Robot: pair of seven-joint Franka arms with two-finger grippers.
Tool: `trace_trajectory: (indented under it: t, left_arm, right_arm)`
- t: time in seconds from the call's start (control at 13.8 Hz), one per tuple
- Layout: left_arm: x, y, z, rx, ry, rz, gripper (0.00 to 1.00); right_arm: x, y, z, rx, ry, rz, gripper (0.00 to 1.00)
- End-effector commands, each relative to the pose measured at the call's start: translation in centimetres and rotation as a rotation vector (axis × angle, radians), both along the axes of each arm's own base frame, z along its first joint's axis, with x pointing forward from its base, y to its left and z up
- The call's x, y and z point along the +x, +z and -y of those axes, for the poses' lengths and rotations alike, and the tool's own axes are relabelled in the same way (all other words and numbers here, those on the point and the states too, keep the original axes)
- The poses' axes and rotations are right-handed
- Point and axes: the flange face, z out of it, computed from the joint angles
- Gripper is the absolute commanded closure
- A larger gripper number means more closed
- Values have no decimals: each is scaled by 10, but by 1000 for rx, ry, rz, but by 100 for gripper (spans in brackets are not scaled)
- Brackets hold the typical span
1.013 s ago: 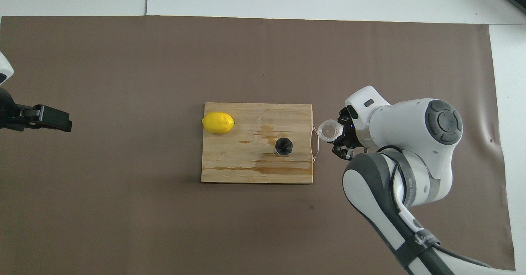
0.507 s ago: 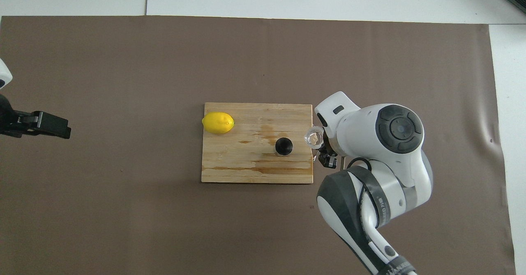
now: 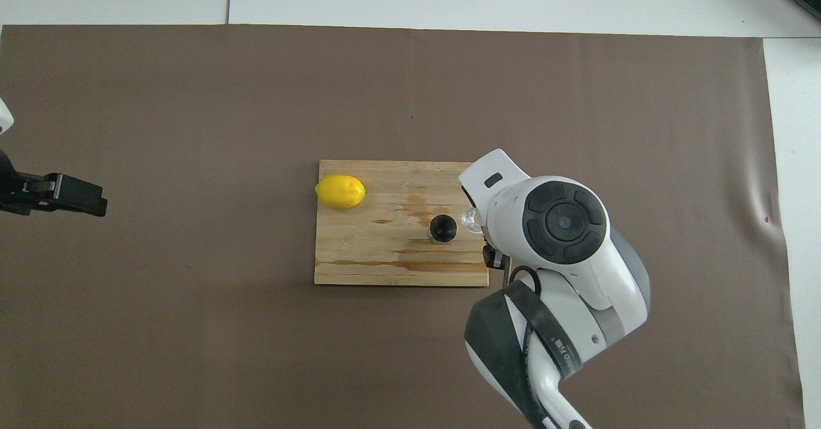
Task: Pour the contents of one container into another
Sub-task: 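Lift the white cup with the right gripper over the metal cup, then tilt the white cup over the metal cup with the right gripper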
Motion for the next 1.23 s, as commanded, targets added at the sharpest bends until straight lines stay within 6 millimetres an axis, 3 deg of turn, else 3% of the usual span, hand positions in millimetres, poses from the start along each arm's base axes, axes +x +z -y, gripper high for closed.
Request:
trace_trajectory:
  t: [0.0, 0.22, 0.65, 0.87, 1.16]
  left_arm:
    - [-6, 5, -4, 7, -3, -2, 0]
    - [-6, 5, -4, 7, -3, -2, 0]
    - [-6, 5, -4, 7, -3, -2, 0]
    - [-6, 5, -4, 7, -3, -2, 0]
    - [-6, 5, -4, 7, -3, -2, 0]
  right_arm:
    - [4, -2, -4, -49, 1, 9, 100]
    - [-2, -6, -18, -85, 31, 26, 100]
    - [-5, -9, -19, -162, 47, 38, 100]
    - [-7, -12, -36, -189, 77, 47, 100]
    - [-4, -14, -35, -238, 98, 59, 100]
